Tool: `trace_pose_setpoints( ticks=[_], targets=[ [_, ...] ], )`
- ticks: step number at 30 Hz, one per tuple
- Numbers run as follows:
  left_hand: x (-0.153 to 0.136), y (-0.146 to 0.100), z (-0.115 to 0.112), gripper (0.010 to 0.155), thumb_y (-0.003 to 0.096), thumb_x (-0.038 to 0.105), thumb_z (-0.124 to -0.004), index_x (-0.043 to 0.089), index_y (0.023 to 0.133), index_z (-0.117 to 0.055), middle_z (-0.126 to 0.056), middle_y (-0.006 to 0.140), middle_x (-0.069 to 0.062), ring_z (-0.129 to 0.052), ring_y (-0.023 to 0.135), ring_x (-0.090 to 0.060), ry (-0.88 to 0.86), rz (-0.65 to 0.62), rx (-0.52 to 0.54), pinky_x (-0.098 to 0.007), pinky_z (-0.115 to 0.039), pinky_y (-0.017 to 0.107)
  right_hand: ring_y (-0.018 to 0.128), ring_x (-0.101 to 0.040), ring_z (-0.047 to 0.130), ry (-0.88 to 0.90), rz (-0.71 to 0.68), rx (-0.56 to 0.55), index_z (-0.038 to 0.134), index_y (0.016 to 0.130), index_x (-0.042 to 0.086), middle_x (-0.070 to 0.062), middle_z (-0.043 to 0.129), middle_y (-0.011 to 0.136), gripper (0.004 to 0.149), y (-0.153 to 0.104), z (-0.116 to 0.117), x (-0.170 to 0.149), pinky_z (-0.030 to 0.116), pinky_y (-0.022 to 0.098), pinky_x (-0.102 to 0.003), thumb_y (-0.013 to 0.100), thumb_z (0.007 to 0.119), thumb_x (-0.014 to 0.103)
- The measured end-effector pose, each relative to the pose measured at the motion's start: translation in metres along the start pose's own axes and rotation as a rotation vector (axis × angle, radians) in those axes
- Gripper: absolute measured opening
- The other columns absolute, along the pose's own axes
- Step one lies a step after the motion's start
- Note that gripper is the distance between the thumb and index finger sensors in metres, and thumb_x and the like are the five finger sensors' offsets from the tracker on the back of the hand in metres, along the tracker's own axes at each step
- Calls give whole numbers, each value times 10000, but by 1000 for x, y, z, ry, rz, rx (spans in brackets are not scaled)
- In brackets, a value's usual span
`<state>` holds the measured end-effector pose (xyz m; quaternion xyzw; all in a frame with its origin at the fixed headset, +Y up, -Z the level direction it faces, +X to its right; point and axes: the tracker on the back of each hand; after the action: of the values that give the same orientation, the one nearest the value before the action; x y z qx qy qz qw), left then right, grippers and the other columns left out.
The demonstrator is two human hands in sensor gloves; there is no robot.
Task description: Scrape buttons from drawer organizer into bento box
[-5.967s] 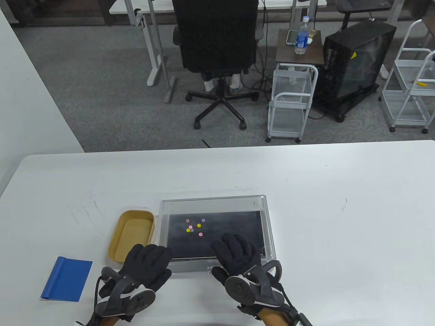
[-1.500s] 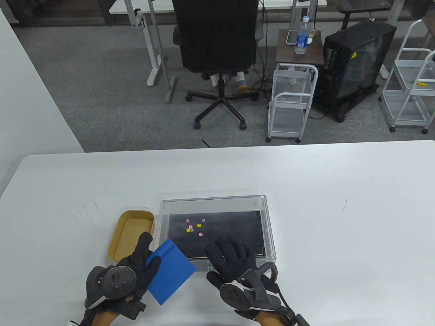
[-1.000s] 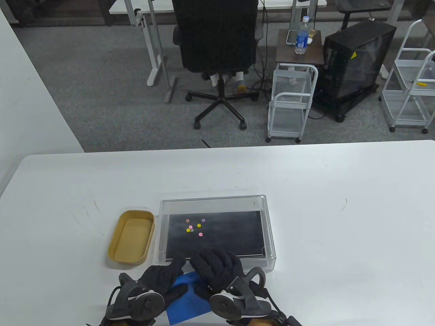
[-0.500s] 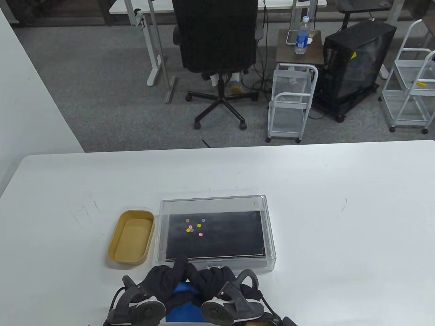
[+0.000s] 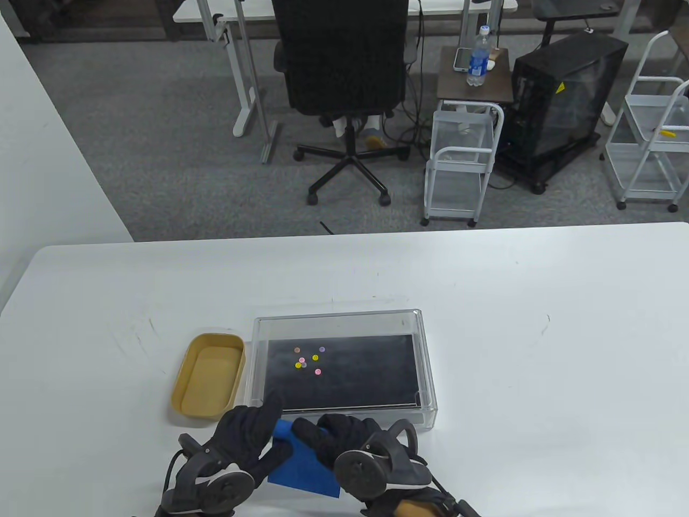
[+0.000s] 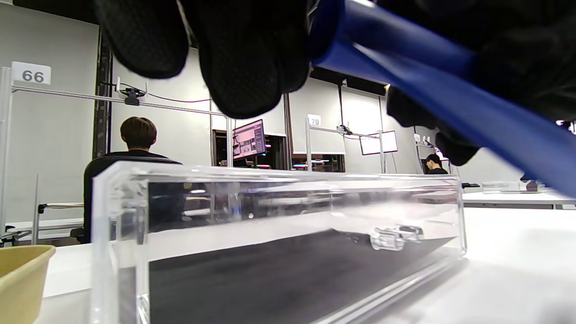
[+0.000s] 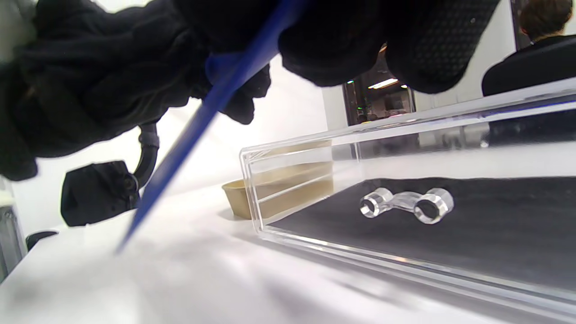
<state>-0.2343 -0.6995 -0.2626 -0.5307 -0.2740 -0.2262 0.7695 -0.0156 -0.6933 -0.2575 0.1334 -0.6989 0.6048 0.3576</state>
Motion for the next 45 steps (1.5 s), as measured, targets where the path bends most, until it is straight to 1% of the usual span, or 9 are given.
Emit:
trace_pose_setpoints(
  ticks=[4, 8, 10, 16, 21, 27, 32, 36, 45],
  targets=[
    [-4, 0, -2, 804, 559, 568, -517, 76, 1154, -291, -723, 1047, -73, -938, 811, -252, 3, 15, -2, -560, -739, 660, 623, -198, 858, 25, 52, -41, 500, 986, 408, -221, 639, 1017, 540, -3, -10, -12, 788, 558, -529, 515, 687, 220],
    [-5, 0, -3, 794, 560, 567, -517, 84, 1155, -309, -729, 1044, -74, -940, 811, -252, 0, 14, -5, -560, -741, 658, 634, -197, 851, 28, 96, -99, 677, 884, 433, -227, 627, 1020, 434, -6, -18, -25, 784, 565, -530, 510, 681, 213],
    [-4, 0, -4, 784, 561, 565, -517, 93, 1156, -322, -735, 1041, -70, -942, 807, -249, -7, 8, -6, -559, -742, 658, 632, -182, 847, 44, 133, -132, 672, 873, 428, -223, 618, 1020, 402, -7, -21, -31, 782, 571, -519, 522, 665, 231],
    [-2, 0, -5, 756, 562, 560, -518, 118, 1155, -361, -742, 1037, -63, -946, 806, -245, -6, -11, -4, -559, -742, 658, 632, -170, 861, 68, 246, -231, 599, 945, 419, -211, 627, 1013, 418, -16, -29, -56, 786, 580, -503, 550, 642, 290],
    [0, 0, -4, 748, 563, 558, -519, 124, 1154, -372, -724, 1051, -73, -934, 825, -255, -1, -31, -6, -564, -737, 661, 643, -186, 873, 16, 346, -275, 569, 985, 393, -211, 644, 1005, 448, -23, -32, -76, 791, 572, -500, 547, 664, 403],
    [3, -1, -6, 741, 562, 559, -519, 133, 1154, -385, -692, 1075, -91, -913, 857, -275, 3, -56, -22, -573, -725, 669, 614, -187, 885, -40, 459, -312, 555, 1005, 360, -225, 672, 983, 530, -30, -35, -93, 803, 549, -499, 517, 732, 465],
    [4, 0, -6, 722, 563, 559, -520, 150, 1150, -419, -684, 1083, -99, -904, 870, -282, 0, -64, -37, -577, -720, 673, 584, -187, 898, -79, 527, -333, 554, 1017, 332, -239, 697, 965, 575, -34, -37, -101, 815, 527, -498, 503, 751, 499],
    [5, 0, -7, 694, 563, 559, -521, 177, 1140, -473, -682, 1087, -99, -902, 876, -283, -10, -64, -47, -579, -719, 675, 522, -166, 907, -101, 595, -337, 572, 1015, 315, -243, 741, 930, 611, -37, -37, -106, 836, 491, -481, 481, 776, 530],
    [8, 0, -9, 690, 563, 561, -521, 185, 1140, -476, -679, 1093, -99, -897, 888, -285, -10, -84, -75, -582, -716, 679, 434, -126, 895, -174, 723, -322, 573, 1020, 290, -217, 806, 841, 682, -41, -34, -118, 859, 449, -460, 444, 793, 584]
  ],
)
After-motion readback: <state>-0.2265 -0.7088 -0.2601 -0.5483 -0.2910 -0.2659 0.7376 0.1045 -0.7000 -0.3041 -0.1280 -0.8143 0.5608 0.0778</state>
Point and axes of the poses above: the tracker on the back of each hand, its own x axis roughly to the thumb side, its own y axis roughly from the wrist to the fingertips, z = x × y
